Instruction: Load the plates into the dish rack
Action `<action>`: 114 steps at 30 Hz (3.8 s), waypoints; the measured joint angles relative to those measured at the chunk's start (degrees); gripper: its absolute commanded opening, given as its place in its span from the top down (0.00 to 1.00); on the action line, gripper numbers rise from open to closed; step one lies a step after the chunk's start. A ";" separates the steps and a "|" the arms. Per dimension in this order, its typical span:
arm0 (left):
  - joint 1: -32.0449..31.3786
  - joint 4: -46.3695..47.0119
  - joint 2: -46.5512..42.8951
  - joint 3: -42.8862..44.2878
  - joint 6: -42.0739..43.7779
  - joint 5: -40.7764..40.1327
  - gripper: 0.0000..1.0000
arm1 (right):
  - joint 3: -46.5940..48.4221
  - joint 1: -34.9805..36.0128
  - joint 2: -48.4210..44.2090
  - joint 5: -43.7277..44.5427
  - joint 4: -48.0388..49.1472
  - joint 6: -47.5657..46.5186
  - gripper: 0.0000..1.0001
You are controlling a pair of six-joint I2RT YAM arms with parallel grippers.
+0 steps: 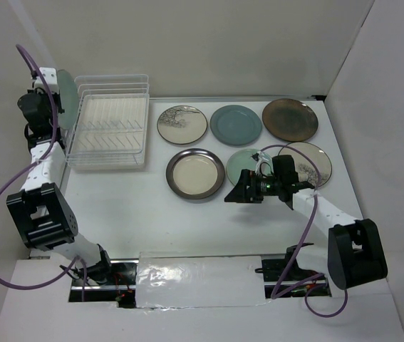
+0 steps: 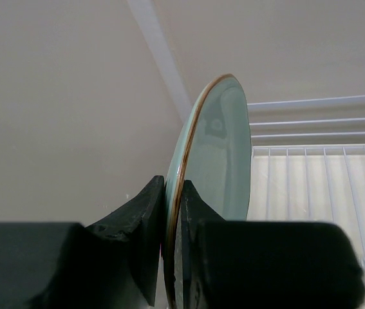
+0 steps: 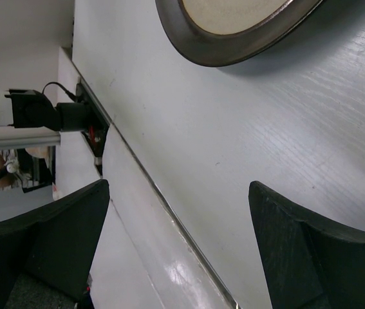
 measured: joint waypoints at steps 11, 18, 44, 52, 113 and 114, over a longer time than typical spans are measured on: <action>0.00 2.27 0.37 -1.81 2.82 -0.15 1.00 | 0.00 0.00 0.70 0.20 0.00 0.00 0.05; 1.66 2.93 0.83 -6.03 2.51 1.14 1.00 | 0.00 0.00 0.74 0.35 0.00 0.00 0.05; 1.38 8.98 -0.66 -12.57 -1.86 -0.26 0.22 | 0.00 0.00 0.13 0.76 -0.09 0.02 0.05; -3.50 -0.28 -6.23 -6.80 -13.51 -7.34 0.00 | 0.00 -0.11 -2.75 2.80 -0.63 0.04 0.05; -31.82 -49.70 -52.11 -31.36 -42.23 8.70 0.00 | -4.20 -3.80 -9.88 9.57 -0.33 10.47 0.04; -31.74 -49.70 -52.11 -31.36 -42.21 8.79 0.02 | -4.20 -3.80 -9.88 9.62 -0.35 10.40 0.04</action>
